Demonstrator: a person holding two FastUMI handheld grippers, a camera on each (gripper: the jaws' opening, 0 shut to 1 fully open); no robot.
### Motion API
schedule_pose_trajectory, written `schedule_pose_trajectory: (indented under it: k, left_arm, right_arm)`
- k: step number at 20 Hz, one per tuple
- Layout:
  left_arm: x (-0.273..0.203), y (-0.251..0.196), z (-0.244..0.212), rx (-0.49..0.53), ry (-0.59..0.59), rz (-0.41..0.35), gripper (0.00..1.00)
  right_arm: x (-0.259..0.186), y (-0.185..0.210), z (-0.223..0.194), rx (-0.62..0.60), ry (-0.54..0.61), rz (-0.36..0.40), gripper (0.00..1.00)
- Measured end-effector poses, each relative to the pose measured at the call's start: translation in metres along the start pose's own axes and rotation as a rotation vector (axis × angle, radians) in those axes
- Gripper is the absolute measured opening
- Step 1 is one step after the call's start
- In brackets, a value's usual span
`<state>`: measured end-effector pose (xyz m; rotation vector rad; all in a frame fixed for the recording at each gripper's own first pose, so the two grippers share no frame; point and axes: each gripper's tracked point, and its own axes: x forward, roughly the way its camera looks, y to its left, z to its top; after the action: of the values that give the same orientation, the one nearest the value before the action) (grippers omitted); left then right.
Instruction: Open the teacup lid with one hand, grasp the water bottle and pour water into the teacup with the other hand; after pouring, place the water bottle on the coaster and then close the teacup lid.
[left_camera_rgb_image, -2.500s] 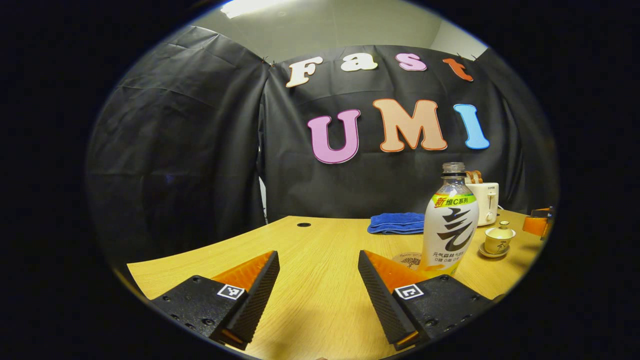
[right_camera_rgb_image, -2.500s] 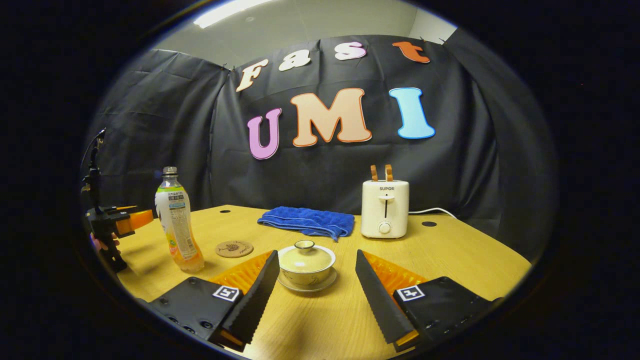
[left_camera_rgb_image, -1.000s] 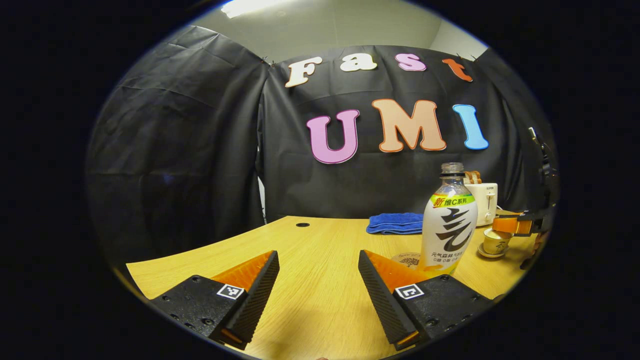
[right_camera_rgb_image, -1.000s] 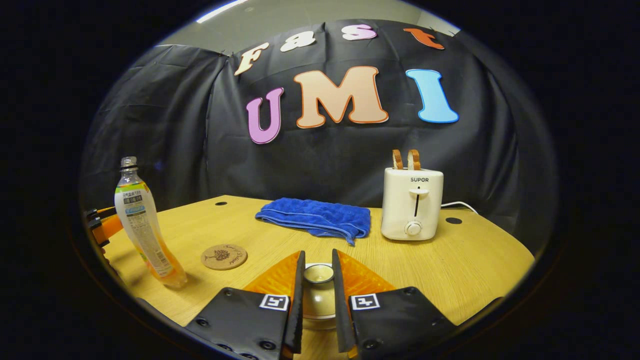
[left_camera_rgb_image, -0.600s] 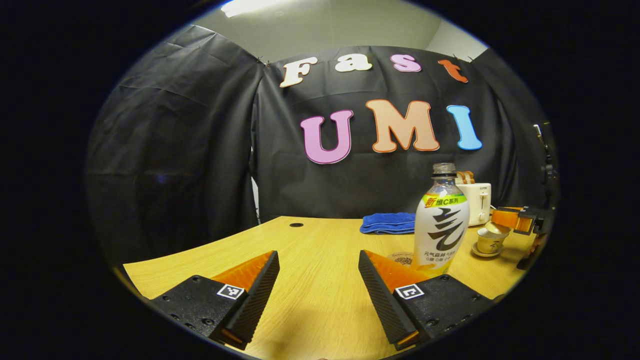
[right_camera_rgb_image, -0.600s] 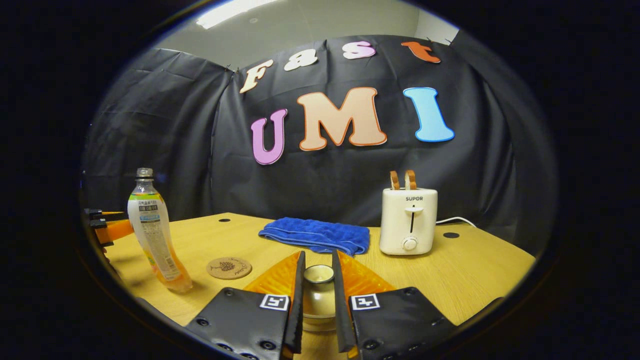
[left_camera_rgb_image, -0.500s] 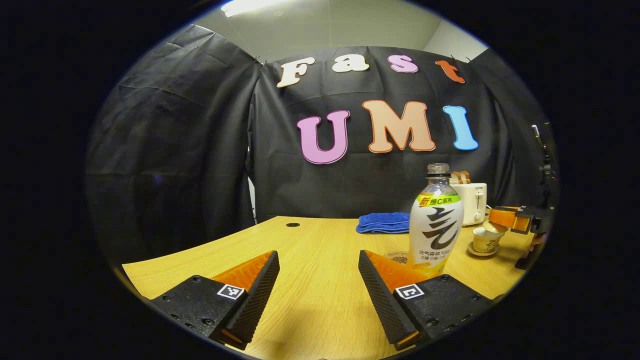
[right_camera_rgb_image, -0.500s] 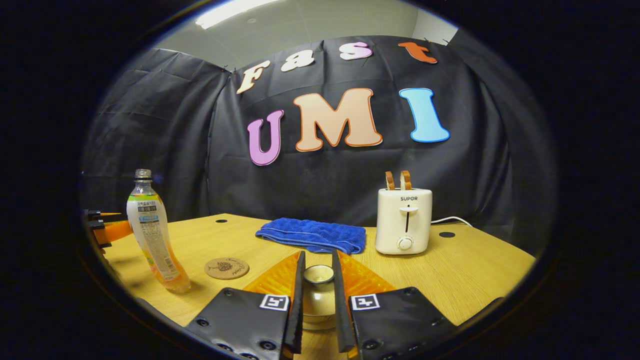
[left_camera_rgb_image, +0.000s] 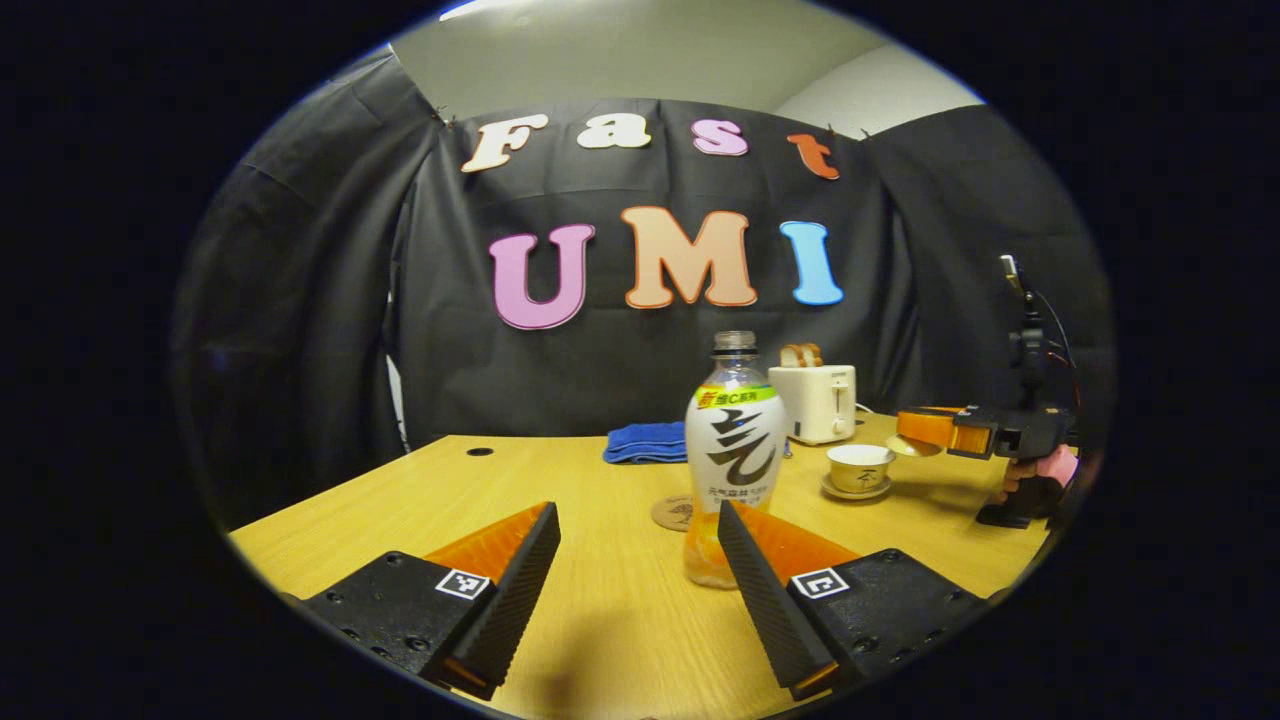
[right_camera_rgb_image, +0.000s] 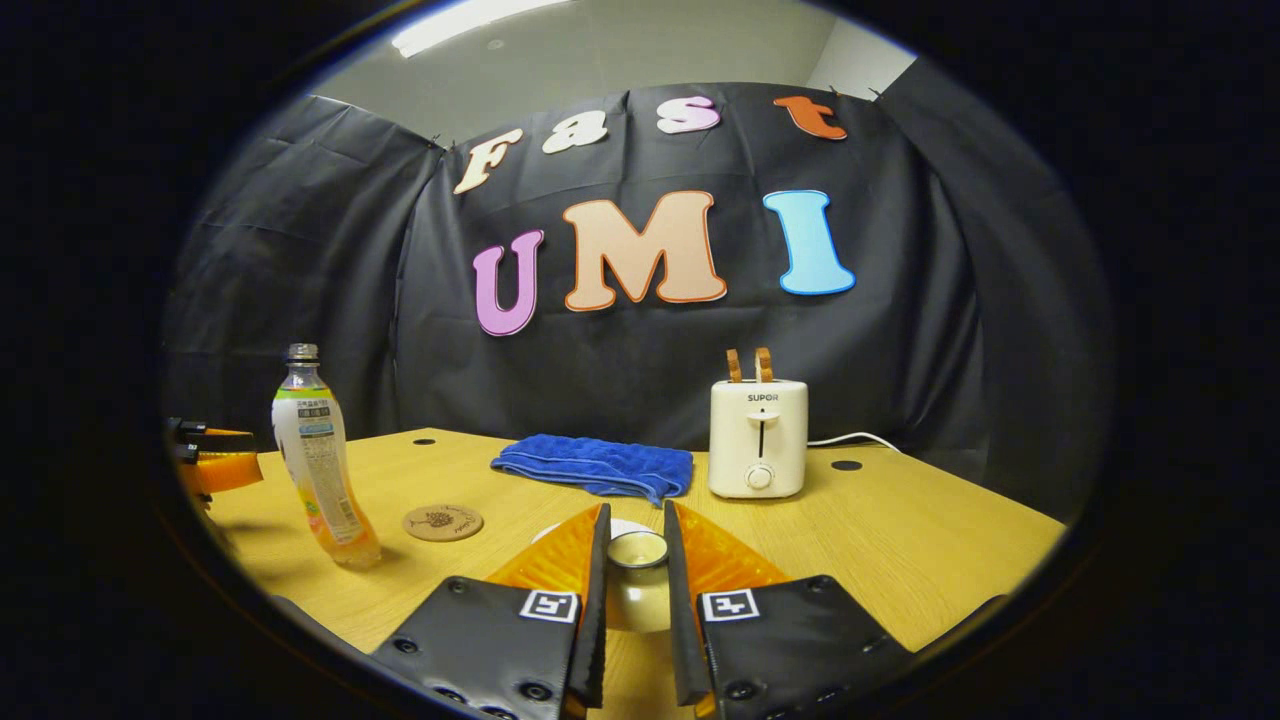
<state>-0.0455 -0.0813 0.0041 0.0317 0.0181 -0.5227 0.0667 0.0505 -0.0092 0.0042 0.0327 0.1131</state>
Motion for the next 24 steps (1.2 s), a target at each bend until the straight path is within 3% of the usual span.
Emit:
schedule_pose_trajectory:
  k: [4, 9, 14, 20, 24]
  left_arm:
    - [0.008, -0.022, -0.004, -0.008, 0.02, -0.105, 0.93]
    - [0.033, -0.035, -0.015, -0.027, 0.095, -0.14, 0.93]
    - [0.061, -0.049, -0.022, -0.061, 0.142, -0.157, 0.93]
    - [0.086, -0.047, -0.027, -0.075, 0.169, -0.098, 0.93]
    - [0.095, -0.053, -0.031, -0.065, 0.188, -0.098, 0.89]
  right_arm:
    - [-0.01, -0.01, 0.001, 0.0, -0.002, -0.023, 0.31]
    - [-0.016, -0.018, 0.001, -0.001, 0.0, -0.043, 0.31]
    - [-0.019, -0.024, 0.002, -0.001, -0.002, -0.052, 0.3]
    - [-0.018, -0.026, 0.001, 0.0, 0.002, -0.038, 0.31]
    - [-0.017, -0.03, 0.002, 0.0, 0.003, -0.018, 0.3]
